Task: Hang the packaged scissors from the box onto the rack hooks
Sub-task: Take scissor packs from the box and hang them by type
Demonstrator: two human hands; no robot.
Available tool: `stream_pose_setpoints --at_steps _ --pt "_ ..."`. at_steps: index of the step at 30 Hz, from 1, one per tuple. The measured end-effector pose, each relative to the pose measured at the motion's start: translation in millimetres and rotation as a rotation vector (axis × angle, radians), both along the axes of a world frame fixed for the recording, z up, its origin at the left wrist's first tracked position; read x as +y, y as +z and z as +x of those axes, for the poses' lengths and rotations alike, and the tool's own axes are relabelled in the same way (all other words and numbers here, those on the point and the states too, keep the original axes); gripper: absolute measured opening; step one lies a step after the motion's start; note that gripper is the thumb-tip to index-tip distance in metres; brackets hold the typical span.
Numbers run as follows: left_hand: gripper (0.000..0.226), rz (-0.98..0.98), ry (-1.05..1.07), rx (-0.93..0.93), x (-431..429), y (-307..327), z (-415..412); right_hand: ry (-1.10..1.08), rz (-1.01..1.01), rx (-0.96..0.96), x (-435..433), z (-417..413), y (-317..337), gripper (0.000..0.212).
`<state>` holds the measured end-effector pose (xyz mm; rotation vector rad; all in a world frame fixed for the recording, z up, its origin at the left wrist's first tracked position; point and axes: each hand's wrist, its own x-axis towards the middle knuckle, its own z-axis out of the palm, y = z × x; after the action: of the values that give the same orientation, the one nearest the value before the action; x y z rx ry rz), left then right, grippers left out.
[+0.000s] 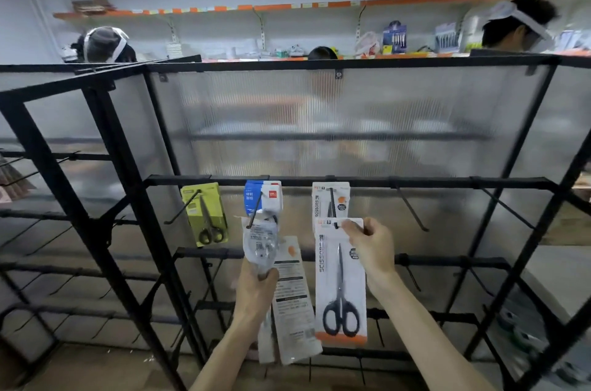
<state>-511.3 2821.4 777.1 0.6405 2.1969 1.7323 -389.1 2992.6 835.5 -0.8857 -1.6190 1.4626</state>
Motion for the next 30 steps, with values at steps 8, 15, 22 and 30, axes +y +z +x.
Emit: stream_pose_setpoints --at_steps 8,15,22,30 --pt "0.04 0.082 -0.136 -0.085 3.8 -8.4 -22.9 -0.097 0.002 -0.067 35.0 -43.5 10.0 0.017" --pt "0.033 0.093 -0.194 -0.181 -8.0 -22.4 -39.0 -0.163 0.016 -0.116 64.6 -82.5 12.4 0.02" --pt "0.034 0.167 -0.272 -0.269 -20.7 -15.6 -31.8 -0.272 0.022 -0.197 58.0 -85.4 6.7 0.017" --pt "0.029 0.229 -0.269 -0.449 -17.6 1.7 14.2 0.021 -0.031 -0.256 -16.6 -6.2 -43.6 0.03"
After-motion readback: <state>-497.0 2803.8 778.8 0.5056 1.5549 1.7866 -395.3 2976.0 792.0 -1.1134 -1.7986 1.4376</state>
